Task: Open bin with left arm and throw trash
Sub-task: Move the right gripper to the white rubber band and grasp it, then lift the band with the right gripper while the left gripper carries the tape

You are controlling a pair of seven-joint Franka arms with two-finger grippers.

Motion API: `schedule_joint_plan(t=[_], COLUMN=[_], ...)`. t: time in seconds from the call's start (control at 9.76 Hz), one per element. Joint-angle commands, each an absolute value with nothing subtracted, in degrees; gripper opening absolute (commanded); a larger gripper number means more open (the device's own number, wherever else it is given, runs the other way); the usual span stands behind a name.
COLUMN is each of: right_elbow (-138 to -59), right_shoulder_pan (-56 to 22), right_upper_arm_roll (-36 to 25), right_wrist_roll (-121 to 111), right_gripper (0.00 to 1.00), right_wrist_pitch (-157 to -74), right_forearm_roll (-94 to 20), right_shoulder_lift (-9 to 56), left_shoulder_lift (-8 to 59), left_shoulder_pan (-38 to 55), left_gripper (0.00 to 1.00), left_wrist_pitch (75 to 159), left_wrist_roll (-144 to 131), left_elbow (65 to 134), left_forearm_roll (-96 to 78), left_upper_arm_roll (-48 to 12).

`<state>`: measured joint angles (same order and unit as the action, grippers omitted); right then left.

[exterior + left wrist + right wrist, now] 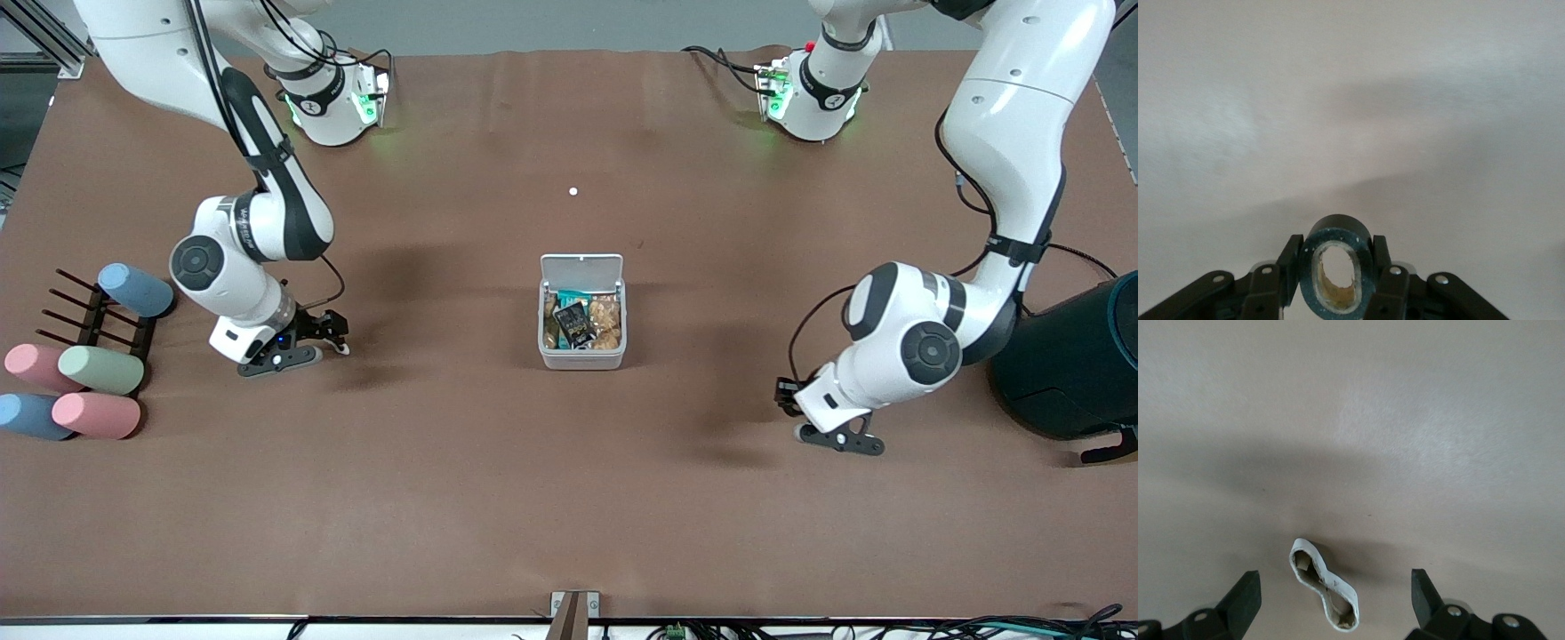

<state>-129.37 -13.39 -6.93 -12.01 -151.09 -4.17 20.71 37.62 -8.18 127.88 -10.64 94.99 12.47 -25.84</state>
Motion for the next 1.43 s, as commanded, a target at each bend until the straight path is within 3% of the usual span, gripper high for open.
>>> schedule_joint_plan(t=[0.0,0.1,0.2,0.41,0.51,0.61,0.92,1.02,1.23,1.33], right_elbow=[-133.15,-133.59,-133.59,-133.59,-133.59,-133.51,-131.50,-126.96,-110.39,-105.52], right_shoulder_pan=[-13.44,-14.06,-14.24,-14.68,-14.59,-14.59,-14.94,-14.94,-14.94,-15.64], right_upper_arm_roll=[-6.33,-6.24,-6.15,-6.06,-6.06,-6.06,-3.62,-1.17,3.23,4.73], right_wrist_roll=[-12.92,-12.83,-12.75,-12.48,-12.22,-12.13,-0.33,6.26,18.67,22.90], right_gripper=[0.99,0.97,0.81,0.33,0.15,0.03,0.00,0.00,0.00,0.00], right_wrist_pitch=[-154.33,-154.34,-153.99,-153.81,-153.81,-153.72,-152.33,-145.70,-125.50,-121.42], right_forearm_roll=[-3.69,-3.69,-3.69,-3.69,-3.69,-3.69,-5.71,-5.80,-8.06,-11.83], right_shoulder_lift=[21.00,21.27,21.27,21.27,21.36,21.27,19.70,18.30,18.02,18.02], left_shoulder_lift=[36.83,37.00,36.91,36.48,35.78,34.99,33.84,32.79,30.95,30.24], left_shoulder_pan=[-6.51,-6.42,-6.24,-4.58,-4.05,-3.09,0.61,0.62,0.53,0.53], left_gripper=[0.00,0.00,0.00,0.00,0.00,0.00,0.00,0.00,0.00,0.00], left_wrist_pitch=[127.09,127.09,127.09,127.09,127.09,127.09,127.09,126.92,123.59,122.44], left_wrist_roll=[-14.58,-15.11,-15.20,-15.21,-15.38,-17.99,-27.05,-27.68,-27.69,-27.69], left_elbow=[96.06,96.33,96.15,95.37,95.01,95.01,94.83,95.01,94.92,94.92], left_forearm_roll=[13.18,13.18,13.27,13.27,13.27,13.36,13.27,13.27,13.27,13.27], left_upper_arm_roll=[-25.93,-26.01,-26.02,-26.10,-26.10,-26.10,-26.10,-26.19,-26.19,-26.19])
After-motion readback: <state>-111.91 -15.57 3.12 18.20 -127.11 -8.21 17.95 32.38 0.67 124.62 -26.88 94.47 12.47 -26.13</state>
